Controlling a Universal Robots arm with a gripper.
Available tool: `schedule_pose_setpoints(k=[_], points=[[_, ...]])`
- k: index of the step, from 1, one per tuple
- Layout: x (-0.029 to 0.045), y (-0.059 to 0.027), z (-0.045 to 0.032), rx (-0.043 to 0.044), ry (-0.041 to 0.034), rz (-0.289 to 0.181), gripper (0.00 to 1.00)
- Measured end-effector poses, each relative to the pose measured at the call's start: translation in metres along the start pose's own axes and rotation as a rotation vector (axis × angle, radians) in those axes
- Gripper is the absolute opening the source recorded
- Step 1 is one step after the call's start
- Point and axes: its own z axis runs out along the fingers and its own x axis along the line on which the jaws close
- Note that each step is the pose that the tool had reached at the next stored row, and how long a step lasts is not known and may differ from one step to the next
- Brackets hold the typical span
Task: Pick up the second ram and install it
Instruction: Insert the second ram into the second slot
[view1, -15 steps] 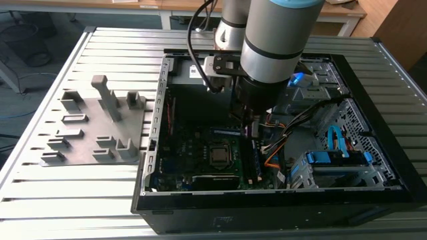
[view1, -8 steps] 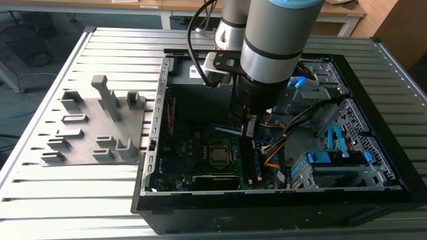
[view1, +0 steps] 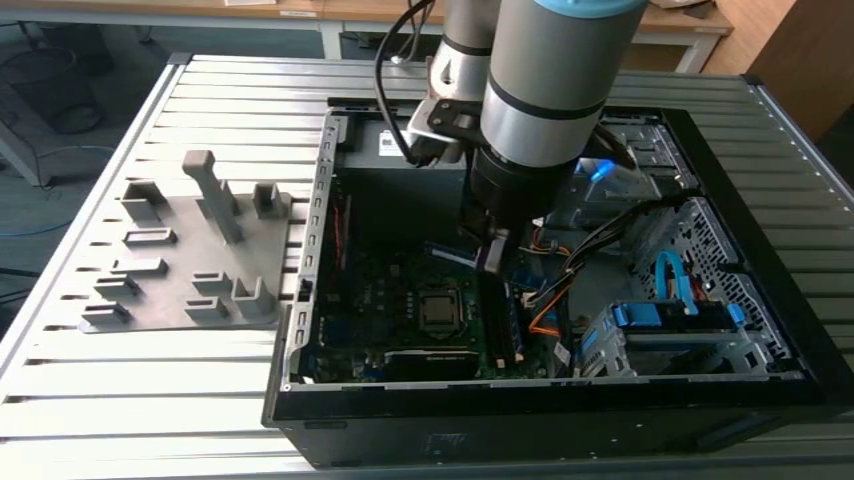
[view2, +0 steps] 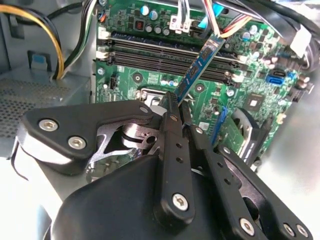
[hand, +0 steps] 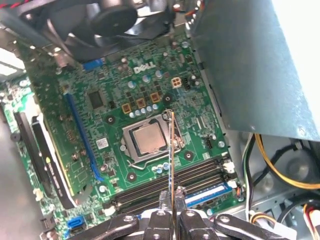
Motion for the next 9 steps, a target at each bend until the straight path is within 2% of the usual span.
schedule_pose_setpoints(k=[9], points=[[0.0, 0.0, 0.0005, 0.0033, 0.0001, 0.114, 0.14]])
